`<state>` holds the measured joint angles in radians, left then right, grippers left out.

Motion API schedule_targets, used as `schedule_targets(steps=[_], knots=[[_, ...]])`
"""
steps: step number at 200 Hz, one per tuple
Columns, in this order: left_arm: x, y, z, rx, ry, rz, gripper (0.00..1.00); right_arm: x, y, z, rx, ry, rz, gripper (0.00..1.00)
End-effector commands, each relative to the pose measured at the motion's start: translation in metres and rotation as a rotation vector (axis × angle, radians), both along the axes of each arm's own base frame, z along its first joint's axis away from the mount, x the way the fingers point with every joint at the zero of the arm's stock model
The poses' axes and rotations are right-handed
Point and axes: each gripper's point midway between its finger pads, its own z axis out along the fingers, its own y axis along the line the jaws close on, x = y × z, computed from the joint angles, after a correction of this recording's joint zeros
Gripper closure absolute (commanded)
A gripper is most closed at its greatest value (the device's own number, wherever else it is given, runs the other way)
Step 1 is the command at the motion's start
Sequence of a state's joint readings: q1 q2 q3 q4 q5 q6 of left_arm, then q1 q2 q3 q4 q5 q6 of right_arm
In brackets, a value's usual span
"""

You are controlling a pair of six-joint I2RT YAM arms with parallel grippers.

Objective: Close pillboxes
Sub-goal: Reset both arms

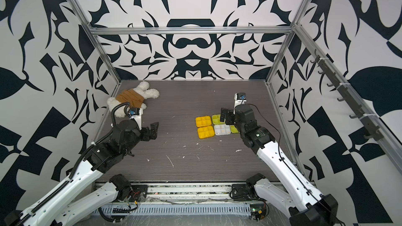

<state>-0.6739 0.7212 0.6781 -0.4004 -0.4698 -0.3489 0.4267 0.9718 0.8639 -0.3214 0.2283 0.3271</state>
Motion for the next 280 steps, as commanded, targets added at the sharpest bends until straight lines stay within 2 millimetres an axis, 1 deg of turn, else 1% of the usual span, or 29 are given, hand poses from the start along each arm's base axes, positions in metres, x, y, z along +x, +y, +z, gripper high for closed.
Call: schedule_targets(steps=[1,7,10,17,30,38,45,52,67,75,86,98,109,120,131,138,146,159,165,167,178,197,210,229,243,265,280], knots=[[0.019,0.031,-0.003,0.068,-0.177,0.192,0.01,0.010,0.002,-0.011,-0.044,-0.046,0.019,0.01],[0.022,0.035,-0.006,0.102,-0.225,0.203,0.01,0.014,0.002,-0.016,-0.048,-0.056,0.011,0.01],[0.023,0.034,-0.009,0.129,-0.242,0.187,0.01,0.016,0.002,-0.018,-0.047,-0.062,0.009,0.01],[0.026,0.031,-0.009,0.158,-0.307,0.157,0.01,0.019,0.003,-0.024,-0.049,-0.065,0.008,0.01],[0.029,0.038,-0.010,0.149,-0.375,0.191,0.01,0.024,0.005,-0.030,-0.084,-0.088,0.031,0.01],[0.032,0.040,-0.014,0.159,-0.394,0.180,0.01,0.027,0.004,-0.031,-0.113,-0.105,0.031,0.01],[0.035,0.042,-0.020,0.173,-0.385,0.164,0.01,0.029,0.003,-0.033,-0.140,-0.123,0.032,0.01],[0.039,0.047,-0.029,0.190,-0.352,0.168,0.01,0.031,0.001,-0.034,-0.165,-0.144,0.035,0.01],[0.051,0.066,-0.048,0.230,-0.281,0.205,0.01,0.034,0.000,-0.037,-0.212,-0.199,0.054,0.01],[0.057,0.073,-0.054,0.249,-0.269,0.212,0.01,0.035,-0.001,-0.039,-0.231,-0.230,0.057,0.01],[0.064,0.075,-0.061,0.278,-0.255,0.191,0.01,0.037,-0.003,-0.041,-0.247,-0.257,0.058,0.01],[0.073,0.084,-0.066,0.285,-0.257,0.218,0.01,0.039,-0.004,-0.048,-0.284,-0.264,0.074,0.01],[0.081,0.087,-0.072,0.302,-0.250,0.205,0.01,0.041,-0.006,-0.055,-0.325,-0.260,0.090,0.01],[0.088,0.094,-0.082,0.306,-0.226,0.218,0.01,0.042,-0.011,-0.062,-0.354,-0.252,0.089,0.01],[0.093,0.099,-0.098,0.287,-0.197,0.219,0.01,0.042,-0.015,-0.069,-0.379,-0.241,0.097,0.01],[0.098,0.099,-0.094,0.279,-0.228,0.205,0.01,0.042,-0.020,-0.073,-0.394,-0.230,0.092,0.01],[0.101,0.099,-0.094,0.264,-0.223,0.205,0.01,0.042,-0.025,-0.078,-0.414,-0.219,0.087,0.01],[0.107,0.106,-0.096,0.224,-0.212,0.214,0.01,0.043,-0.036,-0.085,-0.448,-0.211,0.070,0.01],[0.110,0.109,-0.093,0.207,-0.219,0.218,0.01,0.044,-0.041,-0.087,-0.460,-0.207,0.059,0.01],[0.112,0.110,-0.100,0.207,-0.196,0.217,0.01,0.044,-0.041,-0.088,-0.462,-0.206,0.057,0.01],[0.117,0.116,-0.103,0.170,-0.183,0.216,0.01,0.045,-0.048,-0.093,-0.474,-0.197,0.047,0.01],[0.123,0.112,-0.108,0.147,-0.134,0.170,0.01,0.047,-0.059,-0.104,-0.460,-0.181,0.020,0.01],[0.126,0.108,-0.110,0.148,-0.127,0.148,0.01,0.049,-0.062,-0.112,-0.420,-0.170,0.003,0.01],[0.123,0.104,-0.109,0.136,-0.131,0.127,0.01,0.051,-0.062,-0.125,-0.378,-0.168,-0.002,0.01],[0.118,0.105,-0.105,0.131,-0.163,0.136,0.01,0.051,-0.063,-0.133,-0.349,-0.184,-0.022,0.01],[0.108,0.115,-0.099,0.134,-0.220,0.193,0.01,0.051,-0.067,-0.131,-0.329,-0.246,-0.067,0.00],[0.103,0.115,-0.100,0.135,-0.238,0.196,0.01,0.054,-0.071,-0.136,-0.335,-0.248,-0.092,0.00]])
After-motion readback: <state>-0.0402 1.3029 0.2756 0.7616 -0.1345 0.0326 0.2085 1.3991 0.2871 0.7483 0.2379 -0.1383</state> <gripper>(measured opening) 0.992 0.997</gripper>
